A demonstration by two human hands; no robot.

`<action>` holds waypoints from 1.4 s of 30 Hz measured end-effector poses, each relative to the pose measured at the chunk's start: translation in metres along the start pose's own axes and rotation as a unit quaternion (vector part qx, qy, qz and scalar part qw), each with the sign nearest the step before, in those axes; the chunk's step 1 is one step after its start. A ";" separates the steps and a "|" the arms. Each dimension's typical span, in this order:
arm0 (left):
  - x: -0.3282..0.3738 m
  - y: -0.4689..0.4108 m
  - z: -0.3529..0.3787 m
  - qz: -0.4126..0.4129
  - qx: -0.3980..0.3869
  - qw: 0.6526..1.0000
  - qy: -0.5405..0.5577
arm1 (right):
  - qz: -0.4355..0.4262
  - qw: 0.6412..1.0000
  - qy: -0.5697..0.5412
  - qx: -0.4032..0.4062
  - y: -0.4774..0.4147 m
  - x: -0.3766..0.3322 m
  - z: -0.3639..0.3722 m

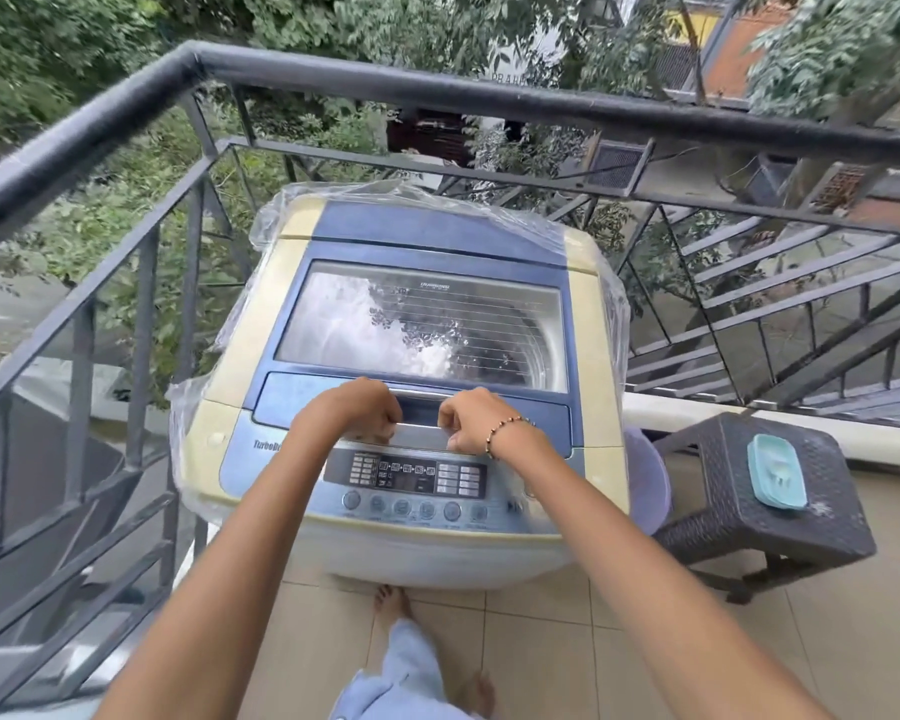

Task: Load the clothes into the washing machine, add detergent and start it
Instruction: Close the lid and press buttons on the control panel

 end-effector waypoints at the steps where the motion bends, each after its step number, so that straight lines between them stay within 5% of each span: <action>1: 0.000 -0.001 0.001 0.003 -0.016 1.000 0.001 | 0.004 1.000 -0.004 -0.008 -0.003 0.000 0.001; 10: -0.006 -0.001 0.001 -0.007 -0.077 0.996 0.048 | 0.055 0.997 -0.056 0.005 -0.013 -0.003 -0.006; 22: -0.012 0.017 0.005 0.023 0.075 0.984 0.160 | 0.053 0.994 0.002 0.093 0.007 -0.010 -0.011; 34: -0.013 0.024 0.007 0.037 0.081 0.975 0.201 | 0.074 0.978 0.032 0.190 0.036 -0.014 -0.001; 42: -0.012 0.028 0.011 0.062 0.113 0.966 0.225 | 0.107 0.978 0.040 0.172 0.034 -0.013 -0.005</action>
Point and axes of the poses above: each hand's wrist, its own y-axis away from the middle knuckle, its own z-axis out of the palm, x = y × z, the point moved 8 cm from there along -y, towards the middle knuckle, and after that the axes turned 15 degrees about -z, right-handed, at the moved point
